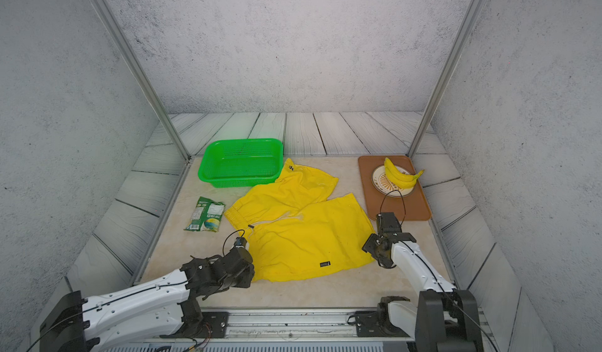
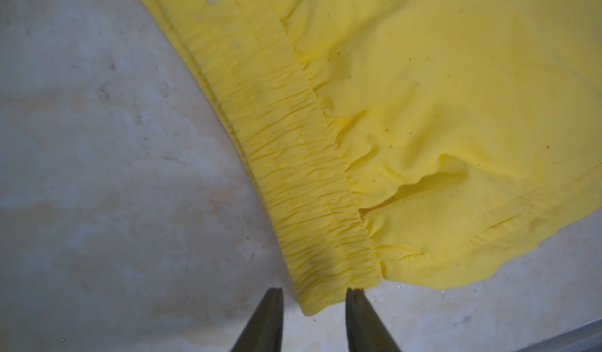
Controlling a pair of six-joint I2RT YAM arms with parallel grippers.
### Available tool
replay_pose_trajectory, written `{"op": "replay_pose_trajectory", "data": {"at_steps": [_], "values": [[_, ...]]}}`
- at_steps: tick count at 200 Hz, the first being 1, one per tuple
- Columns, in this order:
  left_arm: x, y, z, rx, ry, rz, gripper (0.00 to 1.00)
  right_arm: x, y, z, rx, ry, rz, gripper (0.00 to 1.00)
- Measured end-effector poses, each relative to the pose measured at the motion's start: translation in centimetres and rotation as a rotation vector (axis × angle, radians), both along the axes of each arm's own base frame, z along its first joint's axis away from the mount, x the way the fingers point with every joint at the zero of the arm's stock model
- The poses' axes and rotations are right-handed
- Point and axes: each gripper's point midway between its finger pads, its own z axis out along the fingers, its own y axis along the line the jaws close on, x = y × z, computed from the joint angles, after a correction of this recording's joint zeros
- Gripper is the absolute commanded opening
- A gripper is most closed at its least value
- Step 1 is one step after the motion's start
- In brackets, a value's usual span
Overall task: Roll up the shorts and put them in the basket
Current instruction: Fold the shorts at the center of the board.
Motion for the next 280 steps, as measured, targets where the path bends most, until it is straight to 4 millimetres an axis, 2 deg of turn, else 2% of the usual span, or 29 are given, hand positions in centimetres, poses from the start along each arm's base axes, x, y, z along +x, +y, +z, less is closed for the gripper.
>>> {"op": "replay_pose_trajectory", "data": {"at_steps": [27, 45, 67, 78, 101, 113, 124, 130, 147, 150, 168, 200, 212, 226, 257, 280], "values": [[-0.4, -0.2, -0.9, 0.012, 0.040, -0.009, 0.43, 0.6, -0.2, -0.3, -0.012, 0.014, -0.015, 0.64], [-0.8, -0.4, -1.6, 0.013, 0.066, -0.016, 0.43, 1.0, -0.4, -0.5, -0.021, 0.023, -0.022, 0.60], [-1.0, -0.5, -2.3, 0.013, 0.080, -0.017, 0.40, 1.4, -0.5, -0.8, -0.026, 0.026, -0.028, 0.58], [-1.0, -0.6, -2.3, 0.009, 0.078, -0.018, 0.37, 1.5, -0.5, -1.1, -0.026, 0.030, -0.029, 0.57], [-0.8, -0.5, -2.5, 0.005, 0.069, -0.003, 0.18, 1.7, -0.5, -1.6, -0.026, 0.040, -0.032, 0.49], [-0.6, -0.5, -2.5, 0.009, 0.060, 0.000, 0.11, 1.9, -0.5, -1.6, -0.029, 0.038, -0.032, 0.47], [-0.5, -0.4, -2.5, 0.013, 0.053, 0.003, 0.04, 2.2, -0.5, -1.7, -0.029, 0.034, -0.034, 0.36], [-0.5, -0.4, -2.5, 0.011, 0.051, 0.008, 0.00, 2.3, -0.6, -1.7, -0.031, 0.033, -0.034, 0.27], [-0.4, -0.3, -2.4, 0.012, 0.045, 0.012, 0.00, 2.7, -0.5, -1.8, -0.026, 0.027, -0.034, 0.18], [-0.4, -0.3, -2.4, 0.012, 0.044, 0.010, 0.00, 2.8, -0.5, -1.8, -0.025, 0.026, -0.035, 0.13], [-0.4, -0.3, -2.3, 0.010, 0.042, 0.012, 0.00, 3.0, -0.3, -1.8, -0.015, 0.020, -0.031, 0.02], [-0.4, 0.3, -1.7, 0.015, 0.026, 0.017, 0.00, 3.0, -0.2, -1.3, -0.010, 0.009, -0.022, 0.00], [-0.3, 0.6, -0.9, 0.013, 0.010, 0.025, 0.00, 3.0, -0.2, -0.5, -0.010, -0.010, -0.019, 0.00], [0.1, 0.6, 0.9, -0.020, -0.033, 0.031, 0.00, 3.2, -0.2, 1.3, -0.011, -0.061, -0.016, 0.00], [1.4, 0.1, 7.0, -0.171, -0.195, 0.037, 0.00, 4.2, -0.9, 7.8, -0.043, -0.278, -0.024, 0.00], [1.5, -0.2, 9.7, -0.231, -0.254, 0.007, 0.00, 4.3, -1.9, 12.5, -0.081, -0.423, -0.050, 0.00]]}}
